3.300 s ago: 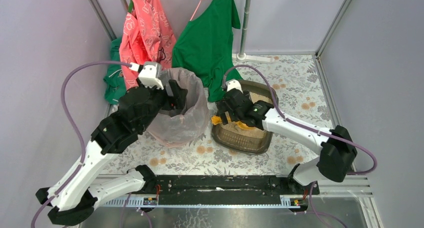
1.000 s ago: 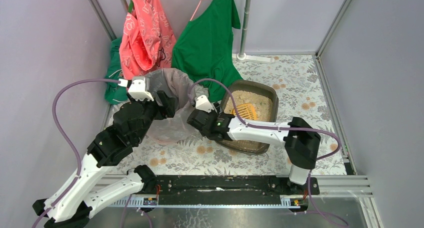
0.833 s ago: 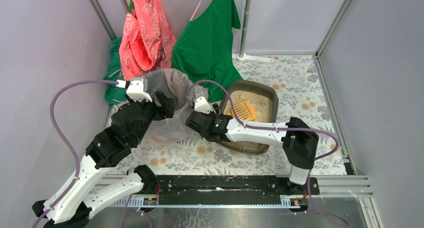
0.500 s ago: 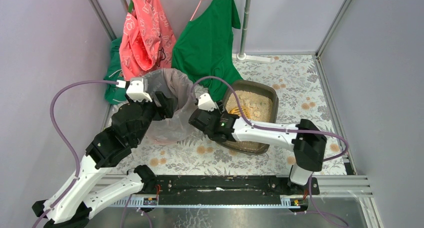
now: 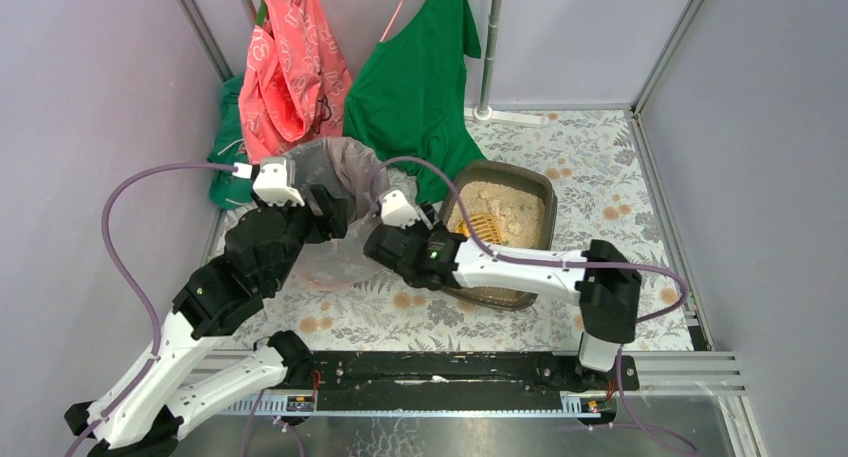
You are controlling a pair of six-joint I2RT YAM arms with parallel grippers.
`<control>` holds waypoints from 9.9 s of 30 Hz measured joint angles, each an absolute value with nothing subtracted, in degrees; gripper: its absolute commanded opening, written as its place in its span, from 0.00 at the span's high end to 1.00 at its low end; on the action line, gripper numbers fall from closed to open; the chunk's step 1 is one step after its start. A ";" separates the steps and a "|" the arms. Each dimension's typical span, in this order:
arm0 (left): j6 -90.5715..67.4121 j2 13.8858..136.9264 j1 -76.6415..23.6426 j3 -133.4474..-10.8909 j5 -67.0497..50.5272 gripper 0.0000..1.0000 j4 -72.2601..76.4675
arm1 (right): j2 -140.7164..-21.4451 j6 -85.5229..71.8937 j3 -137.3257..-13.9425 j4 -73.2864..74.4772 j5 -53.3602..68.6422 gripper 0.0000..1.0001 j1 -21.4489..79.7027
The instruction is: Clean the litter box
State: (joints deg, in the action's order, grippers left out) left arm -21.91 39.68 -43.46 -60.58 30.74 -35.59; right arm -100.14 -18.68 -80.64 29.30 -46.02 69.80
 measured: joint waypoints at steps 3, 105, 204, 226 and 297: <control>-21.96 39.07 -43.46 -60.45 31.05 0.19 -35.68 | -103.11 -18.72 -81.82 29.67 -47.42 0.13 71.72; -24.97 34.76 -43.46 -54.70 30.87 0.21 -39.07 | -68.01 -8.71 -53.54 6.11 -66.11 1.00 71.42; -23.97 36.84 -43.46 -49.06 23.33 0.23 -33.23 | -18.70 -44.07 -13.10 14.57 -39.70 0.10 41.19; -24.84 36.16 -43.46 -49.08 23.29 0.23 -34.22 | -12.75 -37.82 -7.90 8.95 -34.92 0.36 41.19; -24.86 36.25 -43.46 -50.54 19.05 0.23 -36.80 | -40.82 -30.00 -24.29 -4.99 -18.92 1.00 27.14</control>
